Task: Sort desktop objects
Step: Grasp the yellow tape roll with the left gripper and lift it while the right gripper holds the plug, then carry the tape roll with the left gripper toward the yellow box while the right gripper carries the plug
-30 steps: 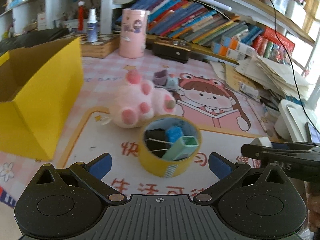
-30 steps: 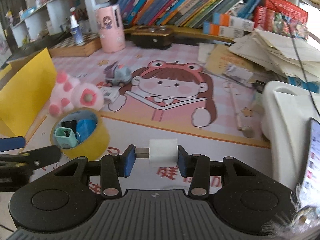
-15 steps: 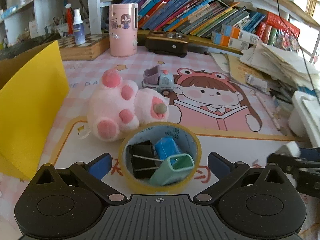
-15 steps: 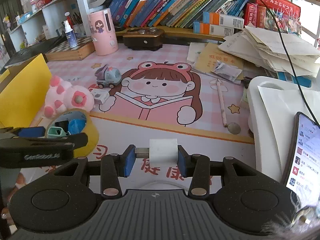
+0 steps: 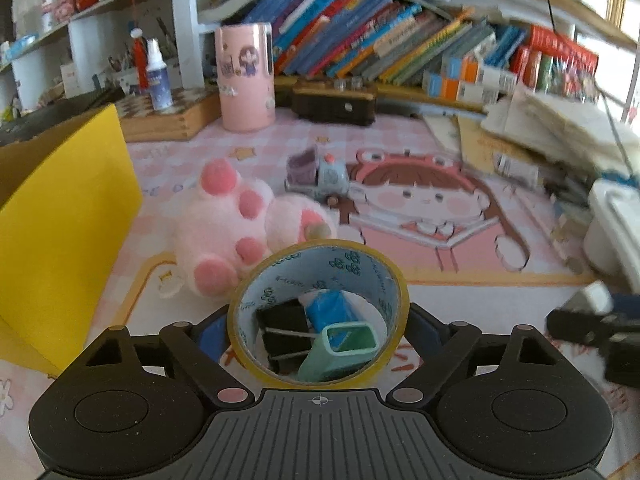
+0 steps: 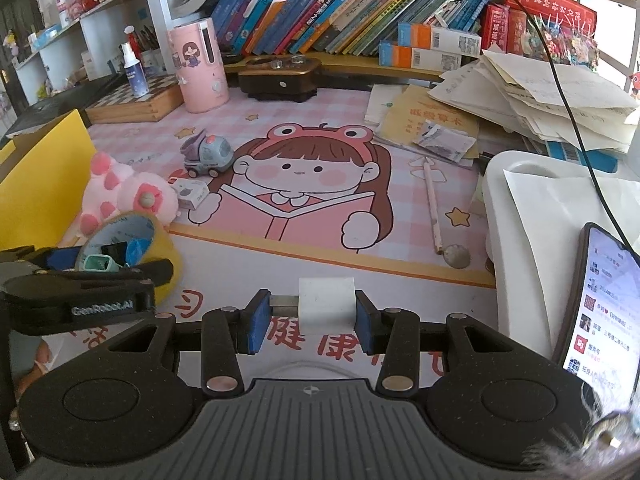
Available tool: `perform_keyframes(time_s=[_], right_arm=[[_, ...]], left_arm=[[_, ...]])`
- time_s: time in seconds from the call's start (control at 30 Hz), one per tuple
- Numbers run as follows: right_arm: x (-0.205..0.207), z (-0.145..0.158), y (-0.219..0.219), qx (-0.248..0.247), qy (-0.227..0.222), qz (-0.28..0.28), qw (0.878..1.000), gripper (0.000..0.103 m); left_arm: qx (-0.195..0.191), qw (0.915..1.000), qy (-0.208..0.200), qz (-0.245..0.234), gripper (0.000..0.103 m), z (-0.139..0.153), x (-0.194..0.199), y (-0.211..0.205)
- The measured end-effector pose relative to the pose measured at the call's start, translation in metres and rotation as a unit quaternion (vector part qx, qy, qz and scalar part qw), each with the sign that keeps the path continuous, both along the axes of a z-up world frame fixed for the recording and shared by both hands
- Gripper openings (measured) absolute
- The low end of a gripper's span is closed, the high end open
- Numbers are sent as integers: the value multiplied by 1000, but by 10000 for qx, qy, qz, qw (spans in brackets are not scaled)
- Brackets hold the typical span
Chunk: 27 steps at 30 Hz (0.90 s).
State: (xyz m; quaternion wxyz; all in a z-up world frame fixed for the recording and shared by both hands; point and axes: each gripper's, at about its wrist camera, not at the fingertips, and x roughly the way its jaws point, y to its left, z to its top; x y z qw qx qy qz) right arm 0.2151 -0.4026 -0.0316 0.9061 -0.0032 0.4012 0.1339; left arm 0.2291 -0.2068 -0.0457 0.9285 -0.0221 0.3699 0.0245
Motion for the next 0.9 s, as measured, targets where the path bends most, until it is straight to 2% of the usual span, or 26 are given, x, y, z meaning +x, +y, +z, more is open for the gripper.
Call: perform_keyframes(time_s=[0.23, 0.4, 0.9], right_arm=[[-4, 5, 9, 60, -79, 124, 9999, 40], [-10, 10, 19, 112, -154, 281, 9994, 40], [-53, 21, 66, 19, -311, 741, 9968, 40]], left_arm=[[-548, 9969, -557, 64, 90, 33, -19, 13], [-564, 9949, -834, 13, 90, 49, -36, 16], [-717, 9936, -765, 410, 90, 45, -99, 66]])
